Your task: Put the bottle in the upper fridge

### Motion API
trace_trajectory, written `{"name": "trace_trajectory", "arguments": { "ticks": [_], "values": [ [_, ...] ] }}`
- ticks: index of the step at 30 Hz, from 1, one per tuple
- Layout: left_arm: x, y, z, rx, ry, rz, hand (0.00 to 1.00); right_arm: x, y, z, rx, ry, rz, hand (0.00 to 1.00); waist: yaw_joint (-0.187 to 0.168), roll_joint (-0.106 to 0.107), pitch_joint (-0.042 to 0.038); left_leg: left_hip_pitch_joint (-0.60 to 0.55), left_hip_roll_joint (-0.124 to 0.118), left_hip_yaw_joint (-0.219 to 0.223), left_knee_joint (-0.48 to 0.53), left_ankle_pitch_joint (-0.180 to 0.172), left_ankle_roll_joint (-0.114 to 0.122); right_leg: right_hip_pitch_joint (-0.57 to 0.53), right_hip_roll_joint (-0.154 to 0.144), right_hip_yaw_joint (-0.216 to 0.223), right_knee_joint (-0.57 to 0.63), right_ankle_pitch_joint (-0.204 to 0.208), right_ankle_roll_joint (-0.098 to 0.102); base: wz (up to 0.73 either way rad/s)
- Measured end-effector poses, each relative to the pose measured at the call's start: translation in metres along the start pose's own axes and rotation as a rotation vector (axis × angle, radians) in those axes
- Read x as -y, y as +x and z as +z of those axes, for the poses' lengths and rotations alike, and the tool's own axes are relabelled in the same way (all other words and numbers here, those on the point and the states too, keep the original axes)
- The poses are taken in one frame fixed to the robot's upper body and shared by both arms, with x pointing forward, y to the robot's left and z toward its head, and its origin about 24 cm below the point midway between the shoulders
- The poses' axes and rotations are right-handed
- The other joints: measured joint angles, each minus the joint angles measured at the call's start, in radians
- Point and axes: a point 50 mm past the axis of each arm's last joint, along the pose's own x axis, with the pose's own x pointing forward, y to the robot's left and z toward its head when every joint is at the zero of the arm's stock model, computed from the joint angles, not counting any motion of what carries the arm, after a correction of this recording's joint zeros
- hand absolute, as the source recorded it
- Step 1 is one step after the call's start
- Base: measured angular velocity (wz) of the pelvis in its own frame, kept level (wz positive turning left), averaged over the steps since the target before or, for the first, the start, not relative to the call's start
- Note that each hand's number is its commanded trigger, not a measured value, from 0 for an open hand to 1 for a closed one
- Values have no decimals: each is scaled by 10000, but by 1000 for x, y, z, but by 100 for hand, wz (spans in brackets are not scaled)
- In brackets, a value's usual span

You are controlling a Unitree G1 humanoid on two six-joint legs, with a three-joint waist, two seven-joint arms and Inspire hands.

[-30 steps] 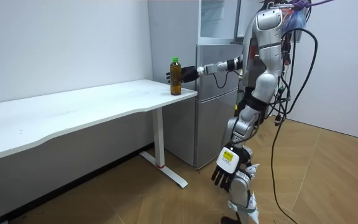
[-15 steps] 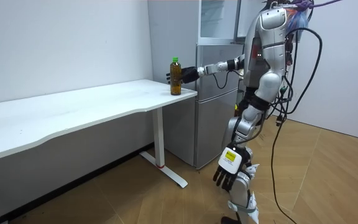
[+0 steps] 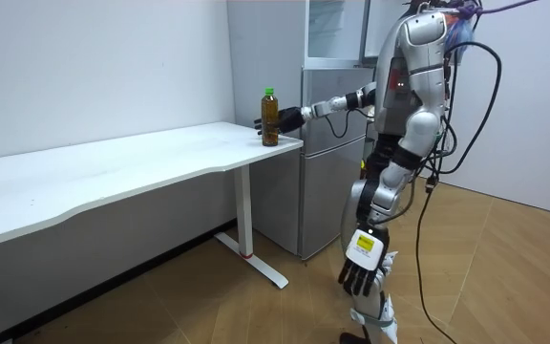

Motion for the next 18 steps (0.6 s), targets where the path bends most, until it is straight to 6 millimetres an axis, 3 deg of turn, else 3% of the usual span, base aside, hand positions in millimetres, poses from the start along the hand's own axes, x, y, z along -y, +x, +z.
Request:
{"name": "trace_trajectory", "arguments": {
  "ticks": [8,18],
  "values": [
    [2,0,-3,-99,35,-124,0,1,4,3,196,-103,-247,0,167,-126,16,-34,-83,-203,-38,31,36,42,-96,-183,1,-74,89,8],
    [3,-1,-5,-54,51,-357,0,4,5,1,191,-512,-449,0,180,-106,30,-25,-90,-373,-28,33,39,146,-126,-391,-2,-121,86,5]
  ]
}}
